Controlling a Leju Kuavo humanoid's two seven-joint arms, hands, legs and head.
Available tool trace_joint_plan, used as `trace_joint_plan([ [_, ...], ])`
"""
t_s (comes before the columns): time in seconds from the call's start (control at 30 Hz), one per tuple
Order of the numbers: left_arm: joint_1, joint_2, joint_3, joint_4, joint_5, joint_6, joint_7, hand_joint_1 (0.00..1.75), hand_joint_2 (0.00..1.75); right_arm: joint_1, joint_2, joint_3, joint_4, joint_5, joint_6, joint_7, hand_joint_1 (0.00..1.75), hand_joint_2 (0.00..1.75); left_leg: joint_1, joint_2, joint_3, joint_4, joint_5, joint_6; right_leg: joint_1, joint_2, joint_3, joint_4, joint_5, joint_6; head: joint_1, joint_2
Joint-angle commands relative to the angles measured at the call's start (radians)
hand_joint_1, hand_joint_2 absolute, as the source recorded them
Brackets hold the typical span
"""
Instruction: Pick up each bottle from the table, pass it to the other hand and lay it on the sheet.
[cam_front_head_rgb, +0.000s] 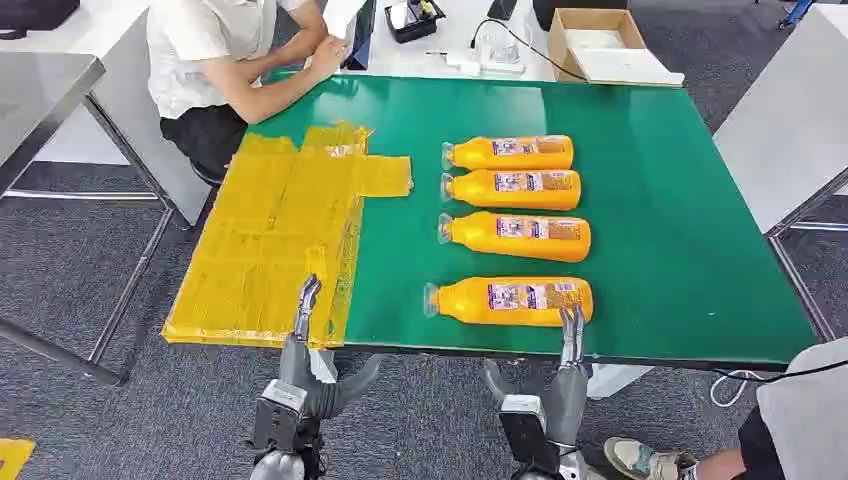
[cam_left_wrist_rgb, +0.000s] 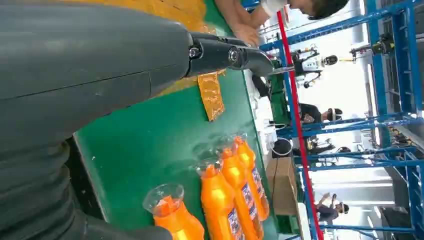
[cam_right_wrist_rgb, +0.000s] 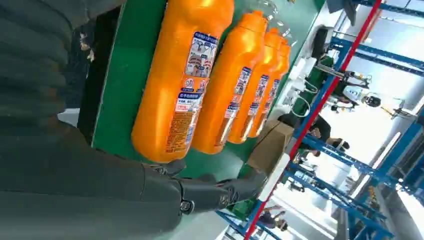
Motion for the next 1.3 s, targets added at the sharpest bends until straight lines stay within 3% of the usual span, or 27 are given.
trace_joint_plan([
  [0.03, -0.024, 0.016, -0.021, 0.05, 0.009, 0.002, -0.006, 0.0, 1.75, -0.021, 0.0, -0.019, 0.045, -0.021, -0.035, -0.002, 0.0, 1.75, 0.001, 0.001, 0.006, -0.001, -0.002, -0.002, 0.001, 0.0, 0.006, -0.002, -0.001, -0.002, 0.0, 0.0],
  [0.23, -0.024, 0.016, -0.021, 0.05, 0.009, 0.002, -0.006, 0.0, 1.75, -0.021, 0.0, -0.019, 0.045, -0.021, -0.035, -0.002, 0.0, 1.75, 0.002, 0.001, 0.009, -0.001, -0.004, -0.002, 0.002, 0.001, 0.009, -0.001, -0.003, -0.003, 0.0, 0.0],
  [0.37, -0.018, 0.019, -0.018, 0.046, 0.013, 0.007, -0.009, 0.0, 1.75, -0.019, -0.011, -0.026, 0.061, 0.005, -0.035, -0.002, 0.0, 1.75, 0.001, 0.0, 0.003, -0.001, -0.001, -0.001, 0.001, 0.0, 0.003, -0.001, -0.001, -0.001, 0.0, 0.0],
  [0.4, -0.017, 0.018, -0.019, 0.048, 0.015, 0.007, -0.01, 0.0, 1.75, -0.016, -0.008, -0.032, 0.057, 0.013, -0.035, -0.002, 0.0, 1.75, 0.002, 0.001, 0.011, -0.001, -0.004, -0.003, 0.002, 0.001, 0.011, -0.002, -0.003, -0.004, 0.0, 0.0],
  [0.53, -0.021, 0.014, -0.024, 0.056, 0.022, 0.007, -0.017, 0.0, 1.75, -0.02, -0.014, -0.033, 0.058, 0.012, -0.035, -0.002, 0.0, 1.75, 0.0, 0.0, 0.003, -0.001, -0.001, -0.001, 0.001, 0.0, 0.003, -0.001, -0.001, -0.001, 0.0, 0.0],
  [0.57, -0.022, 0.013, -0.024, 0.057, 0.022, 0.007, -0.017, 0.0, 1.75, -0.023, -0.015, -0.03, 0.062, 0.012, -0.035, -0.002, 0.0, 1.75, 0.002, 0.001, 0.011, -0.001, -0.004, -0.003, 0.002, 0.001, 0.011, -0.002, -0.004, -0.004, 0.0, 0.0],
  [0.6, -0.024, 0.012, -0.026, 0.058, 0.022, 0.006, -0.017, 0.0, 1.75, -0.027, -0.023, -0.017, 0.073, 0.009, -0.035, 0.0, 0.0, 1.75, 0.001, 0.0, 0.005, -0.001, -0.001, -0.001, 0.001, 0.0, 0.005, -0.002, -0.001, -0.002, 0.0, 0.0],
  [0.77, -0.029, 0.011, -0.029, 0.066, 0.025, 0.005, -0.018, 0.0, 1.75, -0.031, -0.04, -0.006, 0.07, 0.0, -0.035, 0.015, 0.0, 1.75, 0.001, 0.0, 0.004, -0.001, -0.001, -0.001, 0.001, 0.0, 0.004, -0.001, -0.001, -0.001, 0.0, 0.0],
  [0.8, -0.03, 0.011, -0.03, 0.066, 0.026, 0.005, -0.018, 0.0, 1.75, -0.031, -0.042, -0.004, 0.068, -0.005, -0.035, 0.017, 0.0, 1.75, 0.002, 0.001, 0.011, -0.001, -0.004, -0.002, 0.002, 0.001, 0.011, -0.002, -0.004, -0.004, 0.0, 0.0],
  [0.87, -0.032, 0.013, -0.034, 0.074, 0.027, 0.002, -0.02, 0.0, 1.75, -0.042, -0.066, 0.002, 0.073, 0.031, -0.035, 0.074, 0.0, 1.75, 0.001, 0.0, 0.004, -0.001, -0.001, -0.001, 0.001, 0.0, 0.005, -0.002, -0.001, -0.002, 0.0, 0.0],
  [1.07, -0.069, -0.004, -0.037, 0.101, 0.033, -0.038, -0.016, 0.0, 1.75, -0.178, -0.195, 0.017, 0.278, 0.348, -0.027, 0.33, 0.0, 1.75, 0.001, 0.0, 0.007, -0.002, -0.001, -0.001, 0.002, 0.0, 0.008, -0.003, 0.0, -0.002, 0.0, 0.0],
  [1.3, -0.102, -0.025, -0.035, 0.127, 0.025, -0.092, -0.011, 0.0, 1.75, -0.31, -0.274, 0.061, 0.425, 0.591, -0.035, 0.474, 0.0, 1.75, 0.0, 0.001, 0.005, -0.001, 0.0, 0.0, 0.0, 0.002, 0.006, -0.002, 0.001, -0.001, 0.0, 0.0],
])
